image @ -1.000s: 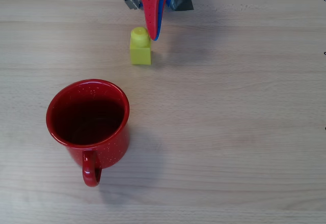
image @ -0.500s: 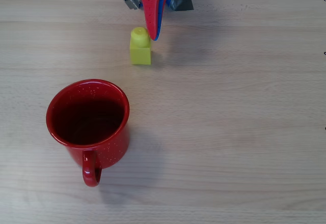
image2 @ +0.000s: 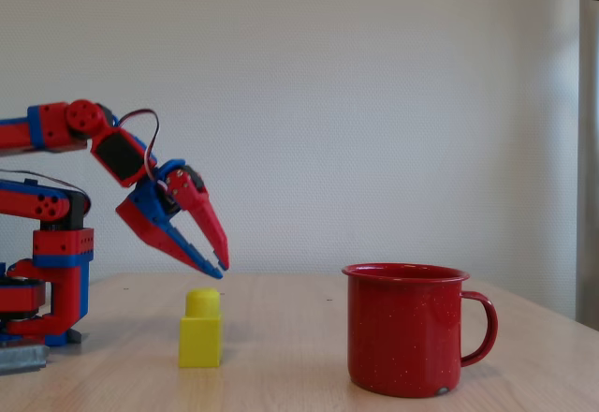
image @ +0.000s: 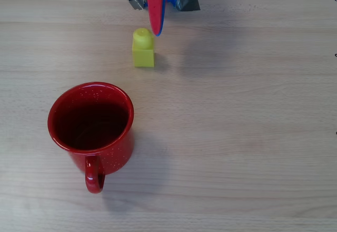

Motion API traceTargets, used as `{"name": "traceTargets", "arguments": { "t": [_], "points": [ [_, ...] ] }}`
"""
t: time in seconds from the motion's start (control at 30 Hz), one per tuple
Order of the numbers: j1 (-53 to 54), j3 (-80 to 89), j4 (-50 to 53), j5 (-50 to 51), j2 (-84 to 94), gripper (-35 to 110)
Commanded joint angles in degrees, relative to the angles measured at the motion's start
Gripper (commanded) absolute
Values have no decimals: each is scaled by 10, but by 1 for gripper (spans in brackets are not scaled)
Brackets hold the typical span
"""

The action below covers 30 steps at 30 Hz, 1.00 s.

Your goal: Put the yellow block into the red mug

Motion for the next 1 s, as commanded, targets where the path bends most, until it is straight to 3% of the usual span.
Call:
{"name": "traceTargets", "arguments": {
  "t": [0.0,0.47,0.77,0.97],
  "points": [
    [12,-84,2,4,-40,0],
    [64,-324,104,-80,-295,1],
    [99,-403,210,-97,-353,36],
    [104,-528,341,-103,-426,41]
  ]
}}
